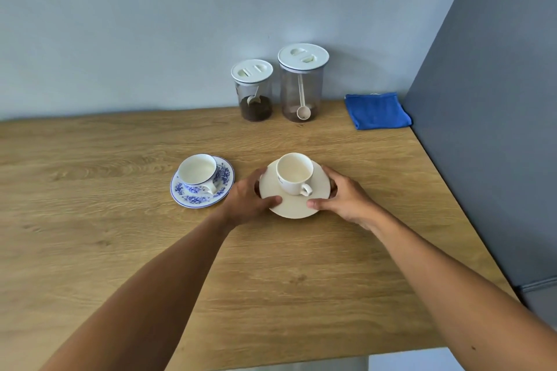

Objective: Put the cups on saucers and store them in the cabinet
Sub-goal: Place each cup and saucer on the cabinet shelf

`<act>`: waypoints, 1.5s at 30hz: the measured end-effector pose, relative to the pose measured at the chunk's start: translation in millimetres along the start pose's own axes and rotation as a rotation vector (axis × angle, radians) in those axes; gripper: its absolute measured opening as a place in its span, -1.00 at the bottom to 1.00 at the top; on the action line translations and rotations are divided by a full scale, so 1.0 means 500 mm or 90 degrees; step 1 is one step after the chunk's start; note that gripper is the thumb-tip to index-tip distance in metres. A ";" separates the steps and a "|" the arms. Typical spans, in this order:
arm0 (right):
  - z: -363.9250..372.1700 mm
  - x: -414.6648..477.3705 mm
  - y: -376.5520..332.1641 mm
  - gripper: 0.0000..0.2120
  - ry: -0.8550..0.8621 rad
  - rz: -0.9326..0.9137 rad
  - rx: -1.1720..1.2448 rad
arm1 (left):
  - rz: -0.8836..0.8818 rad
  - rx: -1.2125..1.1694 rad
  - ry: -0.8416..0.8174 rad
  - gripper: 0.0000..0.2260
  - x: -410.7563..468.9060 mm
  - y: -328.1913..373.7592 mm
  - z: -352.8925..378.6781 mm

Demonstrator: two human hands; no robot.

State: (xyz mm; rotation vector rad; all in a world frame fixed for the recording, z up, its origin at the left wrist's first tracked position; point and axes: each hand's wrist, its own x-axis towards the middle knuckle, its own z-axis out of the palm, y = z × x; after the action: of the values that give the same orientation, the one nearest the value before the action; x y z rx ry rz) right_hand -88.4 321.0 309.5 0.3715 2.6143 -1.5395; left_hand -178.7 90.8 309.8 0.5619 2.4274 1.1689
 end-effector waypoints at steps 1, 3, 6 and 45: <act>0.000 -0.008 -0.004 -0.28 -0.001 0.000 0.019 | 0.003 -0.022 -0.010 -0.28 -0.004 0.004 -0.005; 0.002 -0.030 -0.014 -0.26 -0.004 0.009 0.061 | 0.002 -0.076 -0.038 -0.29 -0.020 0.012 -0.018; 0.009 -0.074 -0.029 -0.25 -0.005 0.027 0.120 | -0.010 -0.181 -0.086 -0.29 -0.057 0.023 -0.027; 0.318 -0.810 0.186 0.00 0.059 0.214 0.228 | -0.027 -0.215 -0.253 -0.29 -0.690 -0.151 0.264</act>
State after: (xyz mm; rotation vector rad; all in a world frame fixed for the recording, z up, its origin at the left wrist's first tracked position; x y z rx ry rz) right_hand 318.5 159.2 231.4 0.8761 2.1759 -1.8916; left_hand 165.0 -42.5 231.0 0.5700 1.8543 1.2741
